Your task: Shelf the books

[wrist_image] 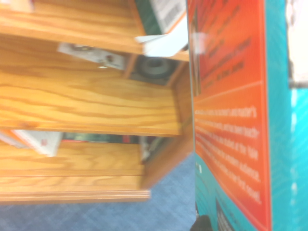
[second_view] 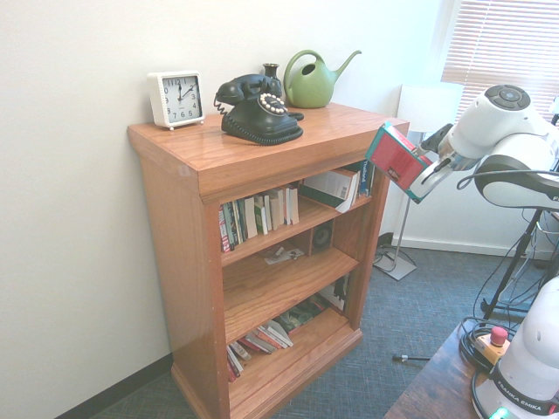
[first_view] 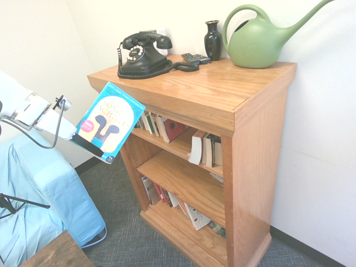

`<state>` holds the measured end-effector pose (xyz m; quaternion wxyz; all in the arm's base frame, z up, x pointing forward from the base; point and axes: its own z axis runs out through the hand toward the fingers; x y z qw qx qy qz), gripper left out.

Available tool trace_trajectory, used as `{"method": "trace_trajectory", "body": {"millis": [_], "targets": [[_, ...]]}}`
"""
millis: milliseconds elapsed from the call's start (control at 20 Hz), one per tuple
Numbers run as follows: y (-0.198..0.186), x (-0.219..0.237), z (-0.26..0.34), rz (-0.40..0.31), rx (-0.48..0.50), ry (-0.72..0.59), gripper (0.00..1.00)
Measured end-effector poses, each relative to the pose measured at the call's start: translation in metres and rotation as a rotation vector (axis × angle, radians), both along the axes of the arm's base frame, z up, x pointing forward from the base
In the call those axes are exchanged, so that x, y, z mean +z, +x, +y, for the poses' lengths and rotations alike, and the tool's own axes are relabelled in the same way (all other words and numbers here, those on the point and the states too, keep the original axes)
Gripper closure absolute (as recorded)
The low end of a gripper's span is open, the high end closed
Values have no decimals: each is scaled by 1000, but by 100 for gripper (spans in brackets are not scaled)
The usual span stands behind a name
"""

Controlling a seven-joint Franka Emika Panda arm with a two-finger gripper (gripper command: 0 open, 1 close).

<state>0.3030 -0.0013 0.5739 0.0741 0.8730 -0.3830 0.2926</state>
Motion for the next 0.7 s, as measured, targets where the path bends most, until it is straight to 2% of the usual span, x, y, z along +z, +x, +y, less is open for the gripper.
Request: {"method": "trace_trajectory", "body": {"millis": [200, 700], "targets": [[10, -33, 4, 37, 49, 44, 100], [36, -84, 11, 72, 101, 112, 100]]}}
